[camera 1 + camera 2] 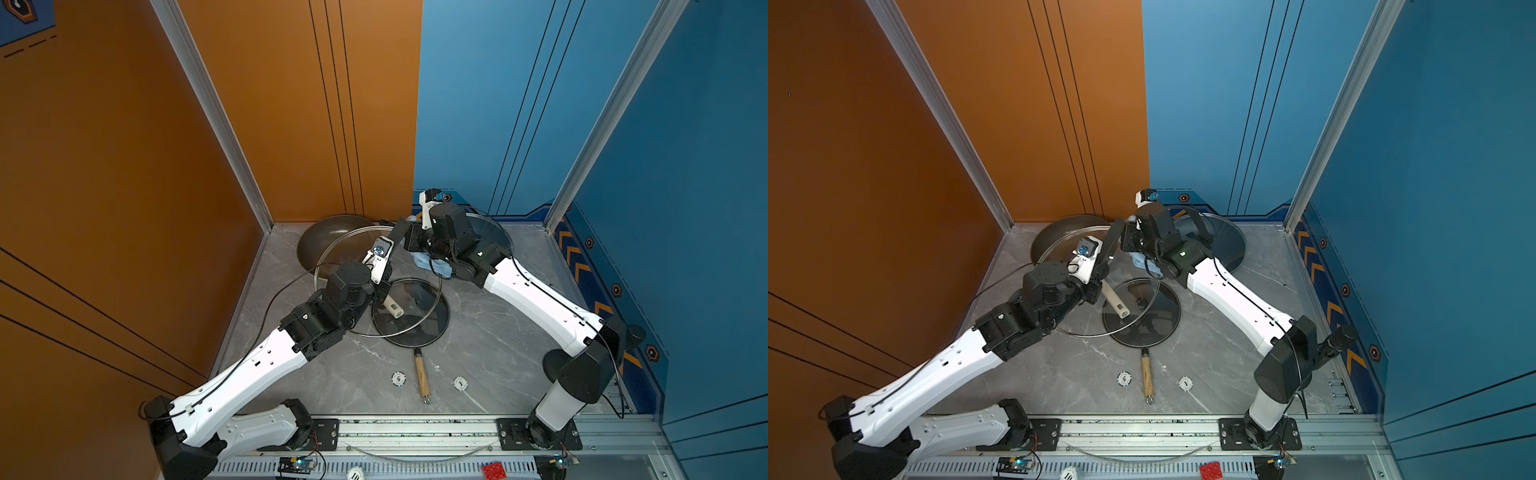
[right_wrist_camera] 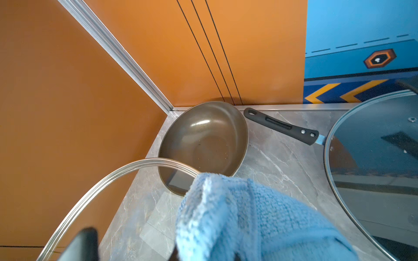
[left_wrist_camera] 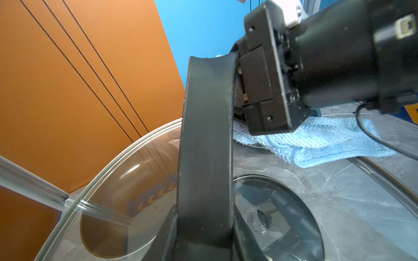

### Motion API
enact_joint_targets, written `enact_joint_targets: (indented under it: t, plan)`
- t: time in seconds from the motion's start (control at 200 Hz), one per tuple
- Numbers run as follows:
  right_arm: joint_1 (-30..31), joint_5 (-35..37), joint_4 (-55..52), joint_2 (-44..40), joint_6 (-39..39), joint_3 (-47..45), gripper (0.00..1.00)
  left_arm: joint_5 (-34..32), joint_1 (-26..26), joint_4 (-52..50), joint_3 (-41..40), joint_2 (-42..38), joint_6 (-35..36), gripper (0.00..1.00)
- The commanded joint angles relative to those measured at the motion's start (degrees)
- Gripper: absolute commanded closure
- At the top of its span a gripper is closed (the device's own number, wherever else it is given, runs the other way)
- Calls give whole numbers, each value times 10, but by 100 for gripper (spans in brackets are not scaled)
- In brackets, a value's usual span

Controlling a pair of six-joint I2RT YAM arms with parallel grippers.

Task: Wipe the pot lid with a cloth
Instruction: Wipe the pot lid.

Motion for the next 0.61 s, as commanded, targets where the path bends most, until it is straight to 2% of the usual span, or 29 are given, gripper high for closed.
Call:
enact_joint_targets:
  t: [0.0,0.145,0.31,0.385,0.465,0.601]
  plan:
    - [14,-42,3,16,-20,3,95,28,-32,155,14,-32,15,100]
    - [-10,-45,24,-25,-4,-71,95,3,-31,167,-6,-49,20,100]
    - [-81,54,-17,-97,16,-157,96,5,-28,169,-11,-55,23,100]
    - [-101,87,-29,-127,28,-171,96,15,-23,167,-6,-52,23,100]
    - [-111,90,-21,-153,29,-177,96,29,-15,161,0,-44,22,100]
    - [-89,72,0,-177,32,-160,96,52,10,158,10,-20,11,100]
